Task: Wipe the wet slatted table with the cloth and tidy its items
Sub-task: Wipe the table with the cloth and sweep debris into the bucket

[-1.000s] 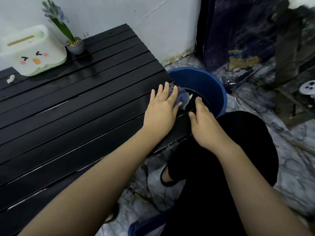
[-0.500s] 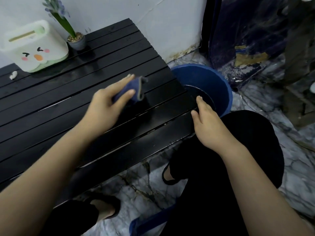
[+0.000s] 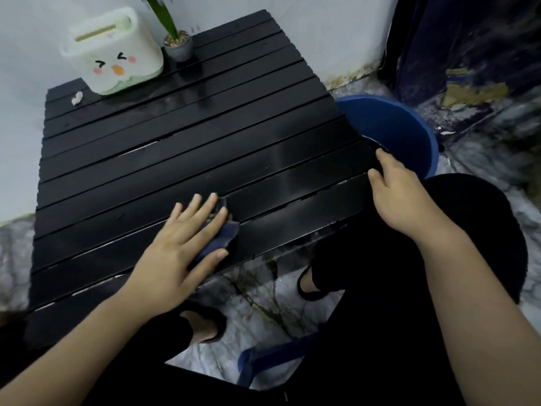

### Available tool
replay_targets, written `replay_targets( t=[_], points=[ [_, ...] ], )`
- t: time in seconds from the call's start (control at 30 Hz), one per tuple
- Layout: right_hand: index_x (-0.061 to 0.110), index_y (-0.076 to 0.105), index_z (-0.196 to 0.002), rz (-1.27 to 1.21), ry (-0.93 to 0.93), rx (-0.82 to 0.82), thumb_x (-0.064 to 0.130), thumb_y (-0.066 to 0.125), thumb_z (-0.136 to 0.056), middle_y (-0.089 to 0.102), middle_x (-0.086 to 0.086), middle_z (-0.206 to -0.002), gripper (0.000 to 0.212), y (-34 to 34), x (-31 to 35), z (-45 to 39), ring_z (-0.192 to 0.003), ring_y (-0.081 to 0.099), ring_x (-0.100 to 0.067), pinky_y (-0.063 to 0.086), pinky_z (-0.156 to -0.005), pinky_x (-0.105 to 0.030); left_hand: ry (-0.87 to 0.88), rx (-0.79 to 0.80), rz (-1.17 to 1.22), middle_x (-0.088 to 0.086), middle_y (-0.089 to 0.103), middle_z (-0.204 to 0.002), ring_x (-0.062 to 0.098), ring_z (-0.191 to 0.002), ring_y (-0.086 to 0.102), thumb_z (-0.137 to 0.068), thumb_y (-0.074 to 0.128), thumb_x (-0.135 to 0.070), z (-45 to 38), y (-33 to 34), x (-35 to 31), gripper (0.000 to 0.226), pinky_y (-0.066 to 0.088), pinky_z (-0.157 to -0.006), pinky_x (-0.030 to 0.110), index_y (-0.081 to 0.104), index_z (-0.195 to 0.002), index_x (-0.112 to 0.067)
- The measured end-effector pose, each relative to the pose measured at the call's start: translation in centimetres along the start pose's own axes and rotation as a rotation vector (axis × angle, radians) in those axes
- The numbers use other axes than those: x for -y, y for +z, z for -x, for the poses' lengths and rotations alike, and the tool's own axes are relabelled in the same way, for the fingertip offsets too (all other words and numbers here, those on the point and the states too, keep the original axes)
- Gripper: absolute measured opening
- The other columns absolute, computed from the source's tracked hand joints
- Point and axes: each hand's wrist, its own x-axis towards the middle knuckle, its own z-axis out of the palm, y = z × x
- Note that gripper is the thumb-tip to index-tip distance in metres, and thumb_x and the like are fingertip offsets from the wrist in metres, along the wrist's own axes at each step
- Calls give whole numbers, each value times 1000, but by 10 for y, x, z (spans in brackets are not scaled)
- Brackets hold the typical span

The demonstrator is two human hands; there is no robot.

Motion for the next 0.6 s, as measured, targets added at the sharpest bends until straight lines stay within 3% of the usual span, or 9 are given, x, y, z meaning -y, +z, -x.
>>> replay_targets(
  t=[0.23, 0.6],
  points=[
    [7, 22, -153, 33, -11, 8, 23, 34, -106, 28, -14, -158, 51, -2, 2, 5, -144, 28, -31, 23, -111, -32, 170, 34, -141, 10, 21, -165, 28, -153, 18, -105, 32, -50, -82, 31, -78, 63, 19, -124, 45, 29, -156, -14],
    [10, 31, -152, -157, 67, -76, 20, 33, -106, 36, -11, -155, 47, -2, -6, -6, -142, 34, -23, 22, -103, -21, 16, 13, -162, 15, 14, -166, 31, -153, 14, -106, 23, -44, -179, 58, -146, 61, 12, -125, 46, 20, -158, -12]
  ],
)
